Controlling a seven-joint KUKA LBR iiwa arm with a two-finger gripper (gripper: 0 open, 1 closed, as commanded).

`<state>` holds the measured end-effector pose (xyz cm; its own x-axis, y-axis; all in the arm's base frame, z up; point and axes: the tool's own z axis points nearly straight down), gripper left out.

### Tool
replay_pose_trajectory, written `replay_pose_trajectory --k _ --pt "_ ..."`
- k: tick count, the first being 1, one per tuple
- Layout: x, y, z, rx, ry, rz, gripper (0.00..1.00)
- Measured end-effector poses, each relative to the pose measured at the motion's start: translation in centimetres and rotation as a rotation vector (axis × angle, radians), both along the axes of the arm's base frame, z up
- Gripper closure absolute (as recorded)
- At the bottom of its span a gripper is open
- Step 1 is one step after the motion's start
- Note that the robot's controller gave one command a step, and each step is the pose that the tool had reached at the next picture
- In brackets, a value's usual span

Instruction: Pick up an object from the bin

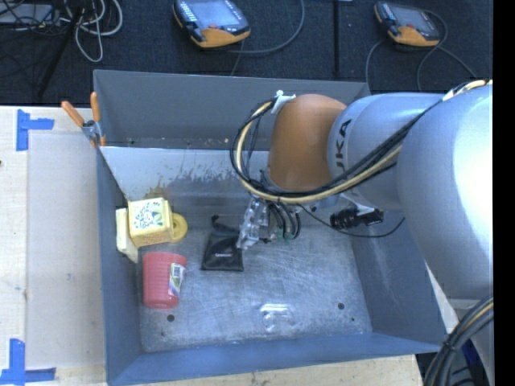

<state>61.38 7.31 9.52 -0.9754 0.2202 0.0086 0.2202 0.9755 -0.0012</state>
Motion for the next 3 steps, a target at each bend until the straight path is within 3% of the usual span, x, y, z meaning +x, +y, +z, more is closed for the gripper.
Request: replay_pose_trajectory --k 3 --pt "0.3 0.0 6.0 0.001 -0.012 0.001 1.0"
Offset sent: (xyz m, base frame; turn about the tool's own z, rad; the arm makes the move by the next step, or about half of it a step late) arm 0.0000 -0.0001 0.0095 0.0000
